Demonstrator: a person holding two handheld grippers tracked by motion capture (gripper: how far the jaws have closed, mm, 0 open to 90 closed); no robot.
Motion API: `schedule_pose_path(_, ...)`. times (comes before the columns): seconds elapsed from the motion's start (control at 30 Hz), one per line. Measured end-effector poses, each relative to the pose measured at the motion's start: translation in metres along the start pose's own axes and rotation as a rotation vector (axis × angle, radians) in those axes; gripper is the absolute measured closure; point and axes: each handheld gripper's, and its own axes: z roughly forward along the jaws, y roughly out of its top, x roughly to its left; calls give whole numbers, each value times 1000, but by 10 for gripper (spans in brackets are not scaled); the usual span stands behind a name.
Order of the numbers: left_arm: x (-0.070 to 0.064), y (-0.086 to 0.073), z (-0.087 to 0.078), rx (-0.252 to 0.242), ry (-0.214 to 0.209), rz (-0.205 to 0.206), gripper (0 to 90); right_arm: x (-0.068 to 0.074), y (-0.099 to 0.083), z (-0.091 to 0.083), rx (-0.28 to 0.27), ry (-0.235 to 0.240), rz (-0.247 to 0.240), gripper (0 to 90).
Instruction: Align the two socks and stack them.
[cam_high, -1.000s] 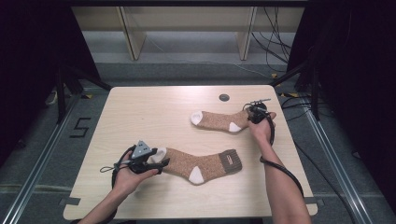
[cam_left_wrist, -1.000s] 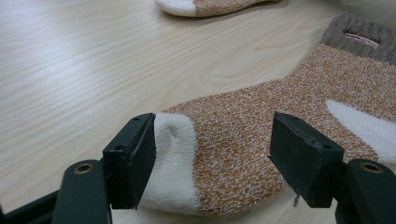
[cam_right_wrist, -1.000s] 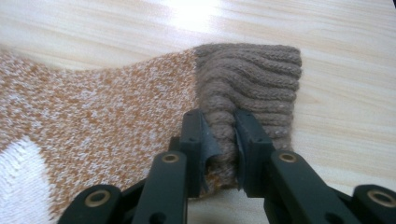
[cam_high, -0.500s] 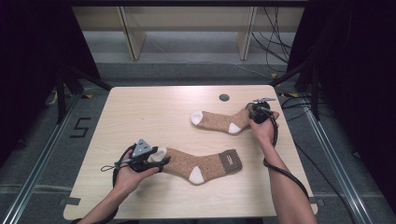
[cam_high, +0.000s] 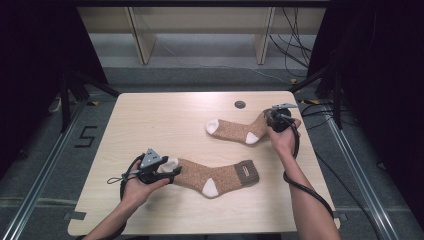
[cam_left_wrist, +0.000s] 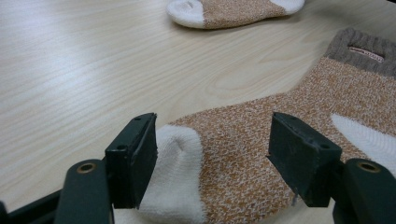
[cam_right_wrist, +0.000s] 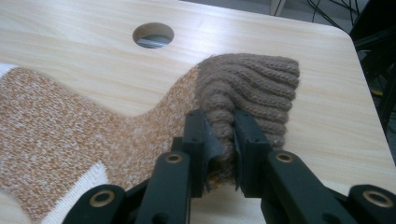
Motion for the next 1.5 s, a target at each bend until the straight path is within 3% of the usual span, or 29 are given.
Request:
schedule_pose_path(0.03,0,0,0,1,2,-1,321,4,2,-1,6,-4,21,774)
schedule_pose_path(0.13,1,0,0,-6,2,-6,321,4,6,-1,-29,13,-13,774)
schedule_pose_path(0.37,-1,3,1,-6,7,-10,322,15,17,-14,-71,30,-17,774)
schedule_pose_path(0.47,-2,5,3,-13,1,-4,321,21,20,-20,-69,33,11,774)
schedule_pose_path(0.5,-2,6,3,-12,0,1,321,20,22,-22,-78,40,-15,774)
schedule_pose_path(0.63,-4,8,5,-12,-9,25,320,25,28,-31,-104,49,6,774)
schedule_pose_path(0.87,-1,16,7,-27,-16,49,317,42,39,-49,-147,100,-6,774)
schedule_pose_path(1.13,4,27,9,-54,2,29,337,56,42,-73,-209,172,-7,774)
schedule_pose_path(1.17,4,28,9,-55,0,28,338,57,43,-78,-228,177,-25,774)
schedule_pose_path(1.23,4,28,10,-52,2,20,338,60,45,-84,-240,203,0,775)
schedule_pose_path(1.27,5,28,11,-49,-6,24,339,60,47,-88,-257,204,-19,775)
schedule_pose_path(1.43,5,28,13,-46,-4,33,333,69,53,-103,-286,247,-17,775)
schedule_pose_path(1.47,4,29,13,-38,1,33,329,73,53,-107,-287,253,1,775)
schedule_pose_path(1.5,4,29,14,-39,0,35,327,75,54,-108,-300,264,-15,775)
